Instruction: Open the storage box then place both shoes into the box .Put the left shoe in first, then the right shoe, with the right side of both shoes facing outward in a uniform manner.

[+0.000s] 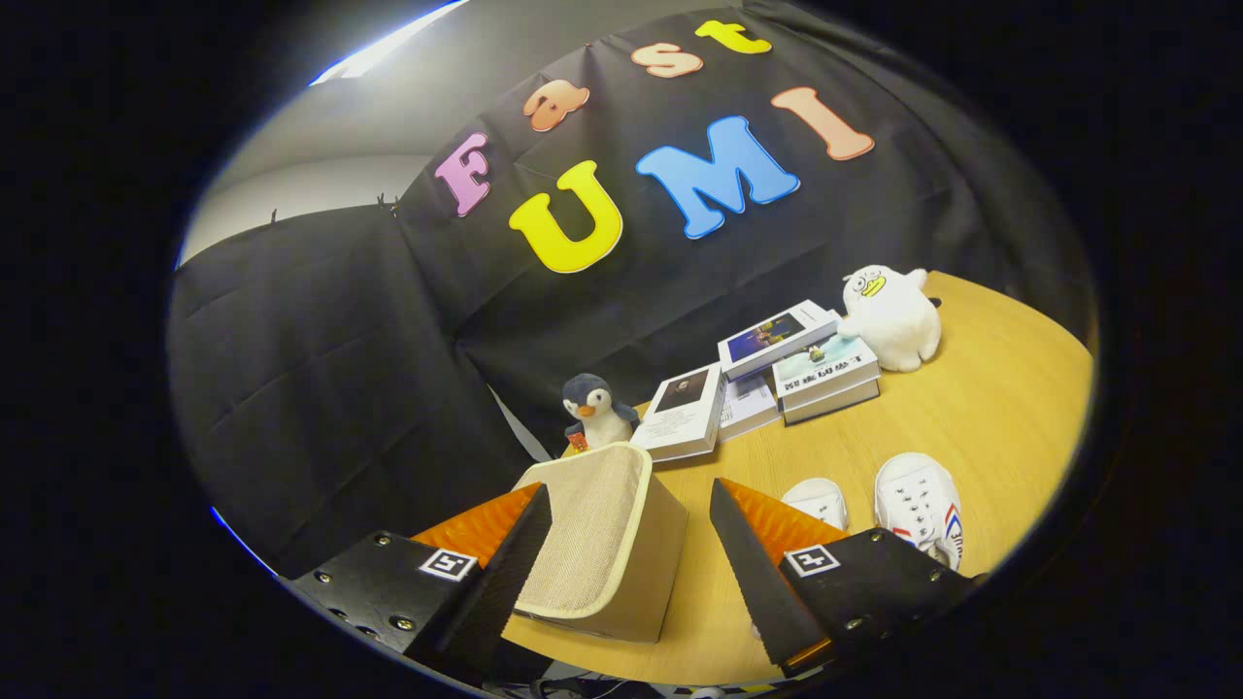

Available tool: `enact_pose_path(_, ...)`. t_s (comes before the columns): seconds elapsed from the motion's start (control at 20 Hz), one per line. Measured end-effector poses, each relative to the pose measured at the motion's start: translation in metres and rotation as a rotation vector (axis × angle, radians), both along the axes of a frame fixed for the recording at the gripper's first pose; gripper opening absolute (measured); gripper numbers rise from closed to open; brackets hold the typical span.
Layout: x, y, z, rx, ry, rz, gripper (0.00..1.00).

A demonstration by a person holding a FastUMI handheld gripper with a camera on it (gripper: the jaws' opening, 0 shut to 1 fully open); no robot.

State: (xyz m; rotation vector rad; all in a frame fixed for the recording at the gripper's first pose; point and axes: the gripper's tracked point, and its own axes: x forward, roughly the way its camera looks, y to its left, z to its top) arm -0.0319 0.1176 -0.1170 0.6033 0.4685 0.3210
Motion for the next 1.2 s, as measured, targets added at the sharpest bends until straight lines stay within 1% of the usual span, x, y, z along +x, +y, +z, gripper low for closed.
enact_pose_path(0.1, 0.001, 0.008, -0.011, 0.048, 0.044, 0.015, 0.99)
enact_pose_path(0.25, -0.002, 0.026, -0.023, 0.141, 0.11, 0.066, 0.99)
enact_pose_path(0.4, -0.006, 0.04, -0.037, 0.209, 0.176, 0.095, 0.99)
enact_pose_path(0.45, -0.007, 0.043, -0.041, 0.225, 0.197, 0.101, 0.99)
enact_pose_path(0.5, -0.009, 0.047, -0.046, 0.241, 0.216, 0.105, 0.96)
enact_pose_path(0.85, -0.015, 0.069, -0.068, 0.387, 0.339, 0.13, 0.95)
enact_pose_path(0.95, -0.018, 0.078, -0.071, 0.425, 0.369, 0.15, 0.95)
enact_pose_path(1.0, -0.019, 0.082, -0.072, 0.443, 0.381, 0.158, 0.94)
enact_pose_path(1.05, -0.02, 0.085, -0.074, 0.456, 0.395, 0.165, 0.89)
enact_pose_path(1.1, -0.023, 0.089, -0.074, 0.472, 0.407, 0.179, 0.86)
enact_pose_path(1.2, -0.026, 0.094, -0.075, 0.488, 0.422, 0.196, 0.86)
